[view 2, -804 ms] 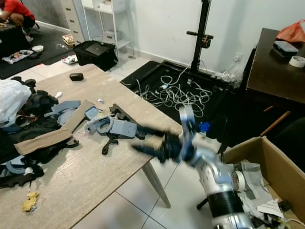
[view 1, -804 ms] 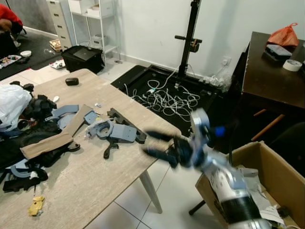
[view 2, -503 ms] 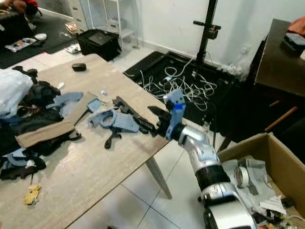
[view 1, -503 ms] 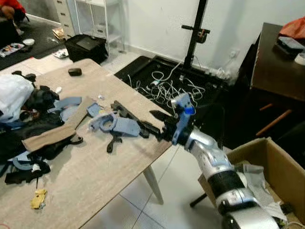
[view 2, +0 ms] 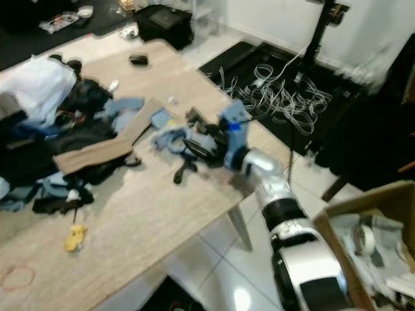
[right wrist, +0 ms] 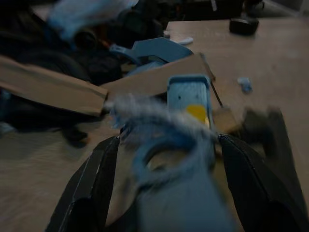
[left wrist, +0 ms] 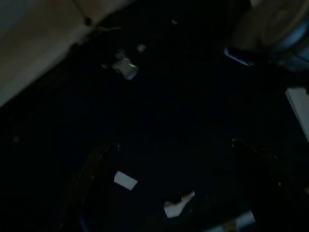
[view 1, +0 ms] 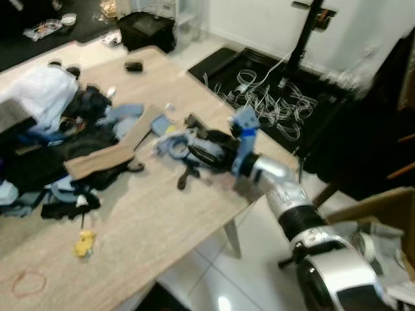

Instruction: Picking trash to rubbish bin

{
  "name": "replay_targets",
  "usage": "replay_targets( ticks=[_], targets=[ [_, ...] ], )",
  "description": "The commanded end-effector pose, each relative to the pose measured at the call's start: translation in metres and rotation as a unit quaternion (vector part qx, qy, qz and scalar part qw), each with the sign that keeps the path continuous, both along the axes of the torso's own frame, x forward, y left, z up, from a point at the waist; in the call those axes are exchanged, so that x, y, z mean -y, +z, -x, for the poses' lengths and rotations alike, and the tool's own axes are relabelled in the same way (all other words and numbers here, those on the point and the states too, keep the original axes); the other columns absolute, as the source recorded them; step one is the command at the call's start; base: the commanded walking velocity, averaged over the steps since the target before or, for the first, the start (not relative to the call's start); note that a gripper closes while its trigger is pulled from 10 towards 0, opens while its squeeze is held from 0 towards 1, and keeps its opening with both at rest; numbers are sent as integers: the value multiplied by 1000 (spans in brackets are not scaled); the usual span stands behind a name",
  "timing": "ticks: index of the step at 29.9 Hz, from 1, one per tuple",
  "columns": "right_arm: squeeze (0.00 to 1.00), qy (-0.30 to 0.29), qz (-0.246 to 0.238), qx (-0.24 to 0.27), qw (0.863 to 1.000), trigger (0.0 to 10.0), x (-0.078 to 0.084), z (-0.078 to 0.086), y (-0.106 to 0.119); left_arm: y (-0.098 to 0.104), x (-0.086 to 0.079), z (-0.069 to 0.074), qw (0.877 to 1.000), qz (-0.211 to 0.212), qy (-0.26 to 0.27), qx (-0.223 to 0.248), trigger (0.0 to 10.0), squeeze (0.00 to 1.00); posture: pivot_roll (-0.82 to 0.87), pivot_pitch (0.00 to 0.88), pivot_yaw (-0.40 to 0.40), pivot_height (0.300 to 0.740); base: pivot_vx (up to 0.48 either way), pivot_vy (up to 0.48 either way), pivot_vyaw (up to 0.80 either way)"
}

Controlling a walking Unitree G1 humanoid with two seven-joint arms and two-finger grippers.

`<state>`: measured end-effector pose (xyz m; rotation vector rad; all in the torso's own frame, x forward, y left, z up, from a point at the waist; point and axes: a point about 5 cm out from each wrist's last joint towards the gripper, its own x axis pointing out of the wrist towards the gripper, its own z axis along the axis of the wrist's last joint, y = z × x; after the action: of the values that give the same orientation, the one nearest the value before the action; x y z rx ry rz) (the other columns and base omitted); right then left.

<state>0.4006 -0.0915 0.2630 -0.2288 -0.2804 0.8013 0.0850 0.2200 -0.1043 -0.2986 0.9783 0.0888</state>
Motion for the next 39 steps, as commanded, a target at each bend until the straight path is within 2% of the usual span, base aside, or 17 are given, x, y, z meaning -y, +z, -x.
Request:
replay_targets(
  ticks=[1,4,5,7,9,13,17,18,19,21,26,29,30,36,39],
  targets=[
    [0,-18,19,4,1000,10000,6,-1,-4,-6,0,29,999,5,5,-42,10000,0,36,472,68,740,0,0,0],
    [0,-25,43,8,999,10000,13,-4,0,-5,0,29,999,8,1,-36,10000,0,35,484,67,740,0,0,0],
    [0,-41,67,1,997,10000,17,-6,-1,-5,1,29,999,9,-1,-34,10000,0,36,483,66,740,0,0,0],
    [0,-46,74,0,996,10000,18,-7,-2,-5,1,29,999,9,-1,-34,10000,0,36,483,66,740,0,0,0],
    [0,-80,143,10,986,10000,25,-10,-3,-5,2,28,1000,11,-2,-29,10000,0,35,485,62,740,0,0,0],
    [0,-107,173,9,979,10000,35,-14,5,-5,4,27,1000,15,-3,-25,10000,0,27,482,61,740,0,0,0],
    [0,-110,190,3,976,10000,38,-15,7,-5,6,26,1000,17,-5,-24,10000,0,20,477,58,740,0,0,0],
    [0,-109,193,-7,975,10000,39,-15,7,-5,6,26,1000,17,-5,-24,10000,0,17,474,57,740,0,0,0],
    [0,-93,189,-44,977,10000,40,-15,3,-5,8,24,1000,19,-6,-23,10000,0,11,470,55,740,0,0,0],
    [0,-88,187,-54,977,10000,40,-15,3,-5,8,23,1000,19,-6,-22,10000,0,11,470,55,740,0,0,0],
    [0,-66,142,-127,979,10000,39,-14,-7,-4,9,15,1000,19,-7,-16,10000,0,2,452,51,740,0,0,0],
    [0,-71,139,-139,978,10000,40,-14,-9,-4,10,13,1000,19,-7,-14,10000,0,-1,446,50,740,0,0,0],
    [0,-69,134,-152,977,0,40,-14,-11,-4,10,11,1000,19,-7,-13,10000,0,-2,445,50,740,0,0,0],
    [0,-65,130,-178,973,0,42,-14,-12,-3,11,7,1000,19,-7,-11,10000,0,-10,430,44,740,0,0,0],
    [0,-66,108,-179,976,0,43,-15,-5,-3,11,5,1000,19,-5,-10,10000,0,-12,425,41,740,0,0,0]
  ],
)
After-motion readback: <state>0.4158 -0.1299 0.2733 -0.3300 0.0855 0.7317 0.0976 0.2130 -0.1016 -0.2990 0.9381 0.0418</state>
